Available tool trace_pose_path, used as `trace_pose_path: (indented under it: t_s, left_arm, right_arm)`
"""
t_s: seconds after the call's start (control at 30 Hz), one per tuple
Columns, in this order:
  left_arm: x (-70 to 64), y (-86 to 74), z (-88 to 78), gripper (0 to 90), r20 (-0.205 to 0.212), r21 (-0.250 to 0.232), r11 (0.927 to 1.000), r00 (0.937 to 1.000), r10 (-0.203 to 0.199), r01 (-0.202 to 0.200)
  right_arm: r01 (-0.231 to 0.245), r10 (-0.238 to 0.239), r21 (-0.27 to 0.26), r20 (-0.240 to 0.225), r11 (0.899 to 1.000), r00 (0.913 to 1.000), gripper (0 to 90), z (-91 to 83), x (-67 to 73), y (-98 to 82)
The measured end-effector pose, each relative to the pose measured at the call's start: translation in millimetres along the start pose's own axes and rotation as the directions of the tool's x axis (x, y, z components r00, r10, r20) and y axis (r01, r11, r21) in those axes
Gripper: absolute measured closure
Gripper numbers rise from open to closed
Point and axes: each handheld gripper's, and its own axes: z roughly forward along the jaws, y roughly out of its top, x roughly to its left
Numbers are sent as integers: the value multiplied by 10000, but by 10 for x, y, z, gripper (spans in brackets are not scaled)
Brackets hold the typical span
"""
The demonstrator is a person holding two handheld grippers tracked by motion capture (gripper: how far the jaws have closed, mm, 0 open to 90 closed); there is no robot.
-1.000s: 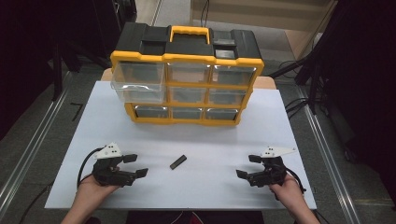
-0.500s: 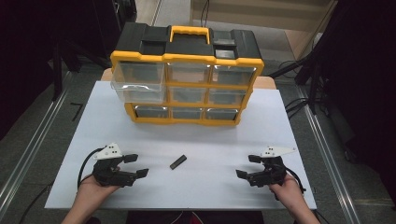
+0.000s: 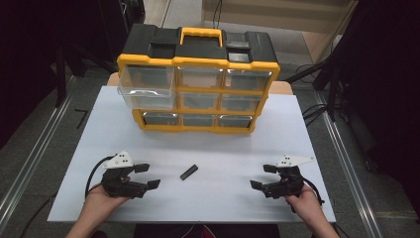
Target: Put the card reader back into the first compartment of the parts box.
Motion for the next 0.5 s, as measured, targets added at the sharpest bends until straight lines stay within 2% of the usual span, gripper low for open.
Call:
trace_pose_path:
  t_s: [0.23, 0.3, 0.5]
  left_arm:
    - [-55, 96, 86, 273, 310, 85, 9994, 9990, 322, -325]
    - [-67, 125, 99, 274, 454, -45, 9996, 9986, 263, -261]
    - [-94, 229, 187, 274, 531, -57, 9989, 9975, 466, -463]
  right_arm:
    - [7, -7, 18, 18, 10000, 10000, 121, -4, -2, 0]
    - [7, -7, 10, 24, 10000, 10000, 122, -6, -4, -1]
    - [42, -42, 6, 27, 10000, 10000, 122, -11, -5, -2]
